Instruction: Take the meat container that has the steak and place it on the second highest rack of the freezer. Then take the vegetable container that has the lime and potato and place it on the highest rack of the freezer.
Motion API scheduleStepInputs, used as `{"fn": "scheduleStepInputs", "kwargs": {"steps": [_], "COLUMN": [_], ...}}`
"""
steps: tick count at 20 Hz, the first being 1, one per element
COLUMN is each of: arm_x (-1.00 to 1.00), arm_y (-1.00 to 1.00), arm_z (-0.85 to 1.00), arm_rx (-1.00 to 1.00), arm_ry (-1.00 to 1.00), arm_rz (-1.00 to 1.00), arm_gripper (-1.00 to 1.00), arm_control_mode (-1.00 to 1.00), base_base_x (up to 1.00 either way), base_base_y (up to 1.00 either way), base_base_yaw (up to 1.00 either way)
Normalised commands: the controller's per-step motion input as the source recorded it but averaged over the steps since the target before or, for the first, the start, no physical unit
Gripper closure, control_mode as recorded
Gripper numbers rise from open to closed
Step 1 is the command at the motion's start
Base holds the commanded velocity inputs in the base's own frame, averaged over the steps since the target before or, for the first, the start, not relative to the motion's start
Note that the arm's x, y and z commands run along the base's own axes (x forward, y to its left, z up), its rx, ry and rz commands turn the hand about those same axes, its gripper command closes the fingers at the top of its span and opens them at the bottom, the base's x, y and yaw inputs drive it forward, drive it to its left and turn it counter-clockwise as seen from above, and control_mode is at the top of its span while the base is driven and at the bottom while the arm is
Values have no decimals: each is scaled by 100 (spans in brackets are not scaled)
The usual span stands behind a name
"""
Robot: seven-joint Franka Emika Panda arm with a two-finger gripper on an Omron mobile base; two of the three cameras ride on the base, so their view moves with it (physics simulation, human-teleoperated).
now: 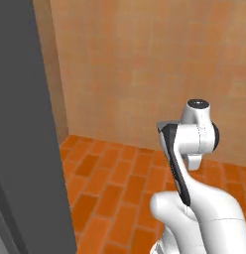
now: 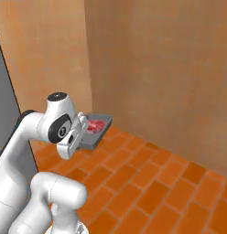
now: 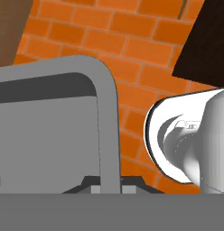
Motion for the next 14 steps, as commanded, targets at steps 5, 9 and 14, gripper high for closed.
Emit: {"fn": "scheduleStepInputs", "kwargs": {"steps": [5, 9, 14], "arm_x": [0, 0, 0], "arm_y": [0, 0, 0], "arm_z": [0, 0, 0], "arm_rx": [0, 0, 0], "arm_ry": [0, 0, 0], "arm_rz": [0, 0, 0], "arm_gripper": [100, 100, 100], "arm_control_mode": [100, 100, 100], "base_base_x": [0, 0, 0], "base_base_y": [-19, -13, -12], "base_base_yaw": [95, 94, 92]}}
